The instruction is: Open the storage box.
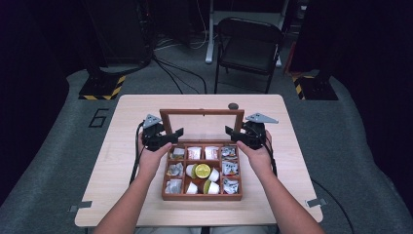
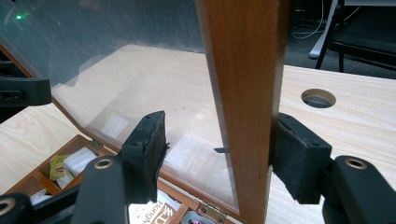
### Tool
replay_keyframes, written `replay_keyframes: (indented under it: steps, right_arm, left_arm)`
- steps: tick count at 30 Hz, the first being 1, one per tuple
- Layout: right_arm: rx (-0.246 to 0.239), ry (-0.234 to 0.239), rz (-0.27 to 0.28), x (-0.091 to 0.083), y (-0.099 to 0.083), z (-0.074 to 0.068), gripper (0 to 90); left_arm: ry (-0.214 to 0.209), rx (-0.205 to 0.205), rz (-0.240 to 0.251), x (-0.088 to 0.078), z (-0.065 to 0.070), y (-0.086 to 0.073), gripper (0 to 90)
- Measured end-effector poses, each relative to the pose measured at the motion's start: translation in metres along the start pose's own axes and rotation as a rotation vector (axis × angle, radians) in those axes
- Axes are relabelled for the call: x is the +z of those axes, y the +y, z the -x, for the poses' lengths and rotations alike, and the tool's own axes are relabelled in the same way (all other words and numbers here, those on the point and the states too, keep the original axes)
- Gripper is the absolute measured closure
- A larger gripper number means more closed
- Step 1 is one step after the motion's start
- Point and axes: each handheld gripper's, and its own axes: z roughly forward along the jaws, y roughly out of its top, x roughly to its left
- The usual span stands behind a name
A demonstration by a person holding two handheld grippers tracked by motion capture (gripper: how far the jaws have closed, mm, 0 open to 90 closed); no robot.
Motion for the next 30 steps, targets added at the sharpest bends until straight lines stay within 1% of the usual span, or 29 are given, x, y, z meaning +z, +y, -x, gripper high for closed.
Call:
replay_keyframes:
  steps: [6,9,10,11,14,15,16,17,19,21,23,27,30]
  right_arm:
    - [0.012,0.008,-0.029,0.005,-0.006,0.004,38.3]
    - [0.023,0.008,-0.053,0.008,-0.014,0.006,37.7]
    - [0.021,0.006,-0.070,0.010,-0.016,0.007,37.3]
    - [0.020,0.005,-0.075,0.011,-0.018,0.007,37.1]
    - [0.021,-0.005,-0.082,0.013,-0.024,0.007,36.8]
    - [0.032,-0.006,-0.081,0.013,-0.026,0.008,36.8]
    - [0.043,-0.004,-0.084,0.013,-0.027,0.008,36.8]
    - [0.037,-0.007,-0.093,0.014,-0.028,0.009,36.9]
    - [0.048,-0.006,-0.096,0.015,-0.030,0.010,37.5]
    - [0.043,-0.006,-0.102,0.016,-0.032,0.011,38.3]
    - [0.055,-0.006,-0.112,0.017,-0.034,0.012,38.6]
    - [0.053,-0.008,-0.119,0.020,-0.037,0.013,38.9]
    - [0.060,-0.007,-0.123,0.022,-0.038,0.014,39.1]
  left_arm:
    - [0.001,-0.008,-0.020,0.005,-0.001,-0.003,28.4]
    - [0.001,-0.006,-0.026,0.007,0.000,-0.004,28.2]
    - [0.001,-0.009,-0.027,0.007,0.000,-0.004,27.9]
    - [0.004,-0.005,-0.029,0.007,0.001,-0.005,27.7]
    - [0.007,-0.001,-0.025,0.008,0.001,-0.005,27.5]
    - [0.007,0.000,-0.024,0.009,0.002,-0.006,27.4]
    - [0.009,0.012,-0.033,0.008,0.001,-0.006,27.4]
    - [0.012,0.007,-0.029,0.009,0.001,-0.006,27.4]
    - [0.009,0.006,-0.043,0.010,0.000,-0.007,27.4]
    - [0.010,0.005,-0.047,0.011,0.000,-0.007,27.5]
    - [0.006,0.009,-0.051,0.011,-0.001,-0.008,27.8]
    - [-0.003,-0.007,-0.057,0.014,-0.005,-0.012,28.7]
    - [-0.011,-0.031,-0.066,0.016,-0.009,-0.016,29.1]
